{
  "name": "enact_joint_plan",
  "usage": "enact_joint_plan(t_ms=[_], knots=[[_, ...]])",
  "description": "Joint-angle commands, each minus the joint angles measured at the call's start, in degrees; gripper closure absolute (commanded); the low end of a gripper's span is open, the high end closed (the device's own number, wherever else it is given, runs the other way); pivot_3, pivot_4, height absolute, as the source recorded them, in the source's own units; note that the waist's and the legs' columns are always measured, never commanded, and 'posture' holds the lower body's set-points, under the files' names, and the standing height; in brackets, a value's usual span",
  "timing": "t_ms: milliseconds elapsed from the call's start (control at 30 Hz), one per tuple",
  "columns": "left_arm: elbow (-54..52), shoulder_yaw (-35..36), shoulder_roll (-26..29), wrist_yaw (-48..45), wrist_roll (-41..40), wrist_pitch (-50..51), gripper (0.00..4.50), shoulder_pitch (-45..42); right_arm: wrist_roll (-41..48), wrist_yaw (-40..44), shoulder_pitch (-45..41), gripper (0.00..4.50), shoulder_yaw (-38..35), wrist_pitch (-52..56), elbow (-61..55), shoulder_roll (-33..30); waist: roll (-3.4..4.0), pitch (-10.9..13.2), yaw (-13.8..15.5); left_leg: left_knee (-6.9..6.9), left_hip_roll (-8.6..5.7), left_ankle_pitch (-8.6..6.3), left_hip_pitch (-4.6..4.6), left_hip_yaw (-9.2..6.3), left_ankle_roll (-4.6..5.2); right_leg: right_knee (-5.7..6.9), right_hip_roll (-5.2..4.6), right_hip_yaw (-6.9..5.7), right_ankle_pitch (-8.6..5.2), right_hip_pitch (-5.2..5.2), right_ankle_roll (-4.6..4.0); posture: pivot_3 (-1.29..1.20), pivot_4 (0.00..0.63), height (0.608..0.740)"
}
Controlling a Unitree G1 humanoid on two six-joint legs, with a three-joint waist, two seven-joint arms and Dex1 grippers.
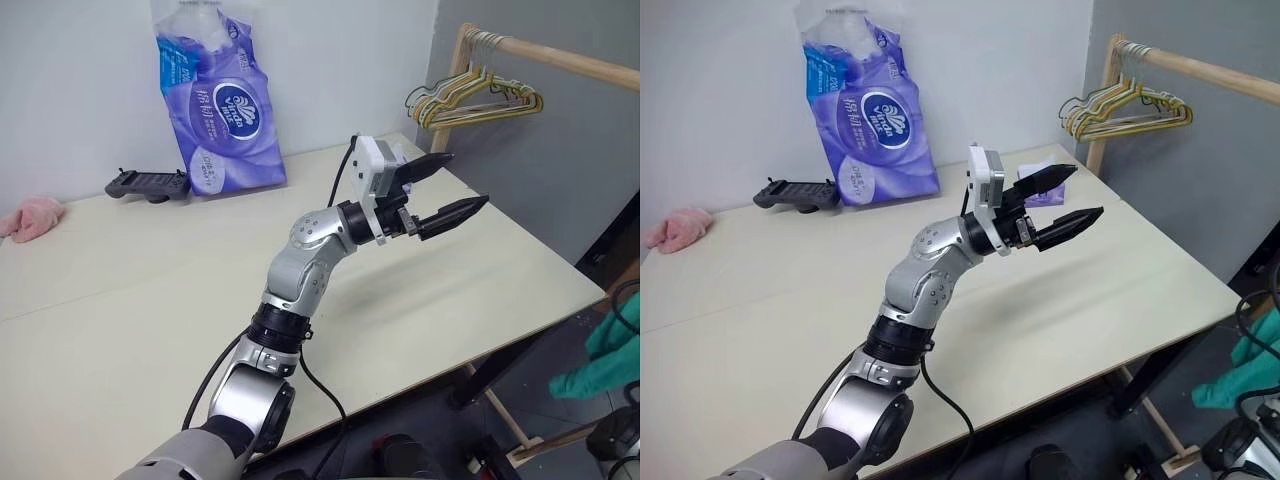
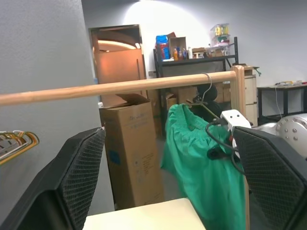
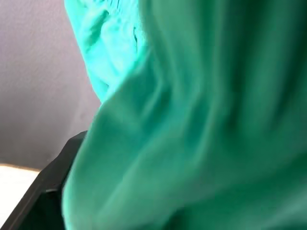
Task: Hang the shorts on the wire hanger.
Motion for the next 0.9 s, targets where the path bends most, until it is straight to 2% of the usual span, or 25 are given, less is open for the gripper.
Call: enact_joint_plan(t_ms=[33,200,433,667,900], knots=[[-1.81,0.61,-0.23,0.71,-0.59,0.0,0.0,-0.68,-1.73,-2.04,0.91,0.04,1.82,4.02,-11.02,1.95,0.03,0.15,0.05,0.0,0.0,0.0,0.0,-0.01,0.0,0.0,0.0,-0.01,0.0,0.0,0.0,-0.26,0.077,0.74],[-4.06,0.38,-0.31,1.91,-1.1,1.63,0.0,1.36,-2.28,-0.39,4.83,0.04,5.03,11.63,-24.76,5.08,0.07,1.18,0.43,0.02,0.0,-0.01,0.0,-0.01,0.0,-0.02,0.01,-0.01,-0.13,0.0,0.29,-0.26,0.113,0.74],[-6.87,0.59,-0.01,3.96,-1.4,4.13,0.0,3.46,-3.39,1.25,6.45,0.04,11.65,19.61,-35.84,6.57,0.0,3.35,0.51,0.13,0.01,-0.01,0.01,-0.02,0.0,-0.01,0.02,-0.01,-0.1,-0.01,0.37,-0.24,0.16,0.74],[-8.09,0.78,0.64,4.87,-1.49,5.19,0.0,3.96,-5.49,1.74,5.9,0.04,14.93,23.96,-40.18,7.48,-0.15,4.92,0.77,0.16,0.02,-0.01,-0.04,-0.11,0.0,0.0,-0.01,-0.09,0.04,-0.18,0.14,-0.22,0.171,0.74],[-8.91,1.44,1.67,5.49,-1.74,5.87,0.0,4.13,-2.85,4.51,4.53,0.04,25.82,27.28,-51.08,14.0,-0.44,5.71,0.84,0.16,0.11,0.03,-0.09,-0.25,-0.12,-0.04,-0.15,-0.22,0.06,-0.26,0.11,-0.22,0.158,0.74]])
